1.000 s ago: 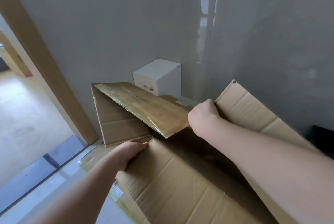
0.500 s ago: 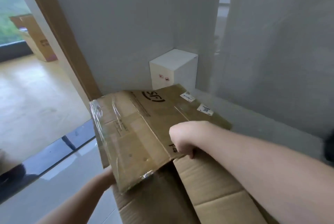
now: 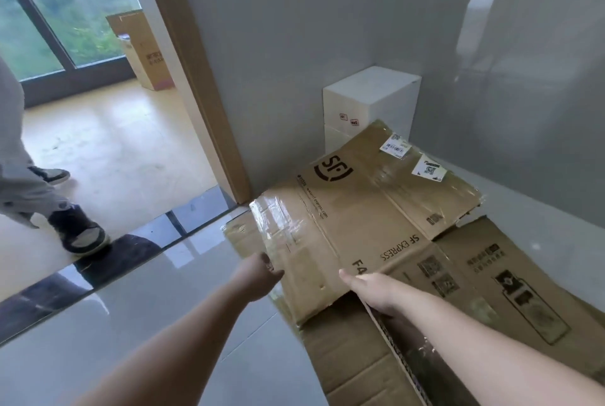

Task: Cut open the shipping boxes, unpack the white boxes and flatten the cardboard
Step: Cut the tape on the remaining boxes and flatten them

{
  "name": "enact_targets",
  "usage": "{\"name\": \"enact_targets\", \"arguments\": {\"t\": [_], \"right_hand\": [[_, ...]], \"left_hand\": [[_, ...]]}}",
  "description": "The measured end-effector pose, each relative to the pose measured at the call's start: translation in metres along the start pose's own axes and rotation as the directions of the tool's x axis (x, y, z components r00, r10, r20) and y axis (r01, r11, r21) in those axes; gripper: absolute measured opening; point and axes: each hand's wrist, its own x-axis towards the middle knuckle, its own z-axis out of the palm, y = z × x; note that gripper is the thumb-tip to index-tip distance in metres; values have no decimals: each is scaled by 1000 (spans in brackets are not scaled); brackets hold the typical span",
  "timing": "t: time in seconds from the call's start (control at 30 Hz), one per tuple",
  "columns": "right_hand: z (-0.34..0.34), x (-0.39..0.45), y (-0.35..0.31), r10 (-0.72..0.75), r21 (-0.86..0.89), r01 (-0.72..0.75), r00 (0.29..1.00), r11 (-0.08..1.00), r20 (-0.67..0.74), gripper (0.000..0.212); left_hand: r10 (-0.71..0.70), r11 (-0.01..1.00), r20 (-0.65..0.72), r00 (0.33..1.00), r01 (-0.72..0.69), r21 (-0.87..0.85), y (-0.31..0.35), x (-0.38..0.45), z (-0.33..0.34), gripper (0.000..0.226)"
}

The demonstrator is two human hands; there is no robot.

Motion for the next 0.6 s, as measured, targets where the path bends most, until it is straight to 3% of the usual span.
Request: {"name": "enact_targets", "arguments": {"t": [0.07, 0.13, 0.17, 0.23, 0.3, 0.37, 0.43, 0.5, 0.6], "right_hand": [[0, -2, 28, -20, -17, 21, 999, 1000, 39, 70], [8, -1, 58, 31, -178, -22, 998, 984, 50, 71], [12, 0, 73, 82, -210, -72, 996, 975, 40, 74], [20, 2, 108, 226, -197, -224, 974, 955, -9, 84], [19, -2, 147, 406, -73, -414, 908, 907, -107, 94], [21, -7, 197, 574, 46, -583, 779, 811, -253, 101], [25, -14, 243, 711, 182, -692, 643, 698, -284, 107], [29, -17, 269, 758, 431, -637, 617, 639, -212, 109], [37, -10, 282, 782, 686, -469, 574, 556, -242, 122]], "left_hand": [[-60, 989, 70, 996, 69, -134, 13, -2, 25, 54], [-126, 856, 270, 955, 242, -456, 26, -8, 46, 63], [-102, 754, 400, 911, 333, -566, 33, -12, 56, 65], [10, 689, 530, 848, 378, -618, 49, -16, 74, 63], [43, 707, 484, 874, 316, -633, 65, -14, 89, 43], [-25, 750, 406, 913, 286, -596, 73, -9, 98, 27], [-87, 725, 428, 899, 352, -592, 66, -6, 102, 21], [-118, 687, 480, 869, 421, -593, 50, -10, 106, 21], [-127, 614, 596, 793, 535, -581, 23, -26, 114, 20]]}}
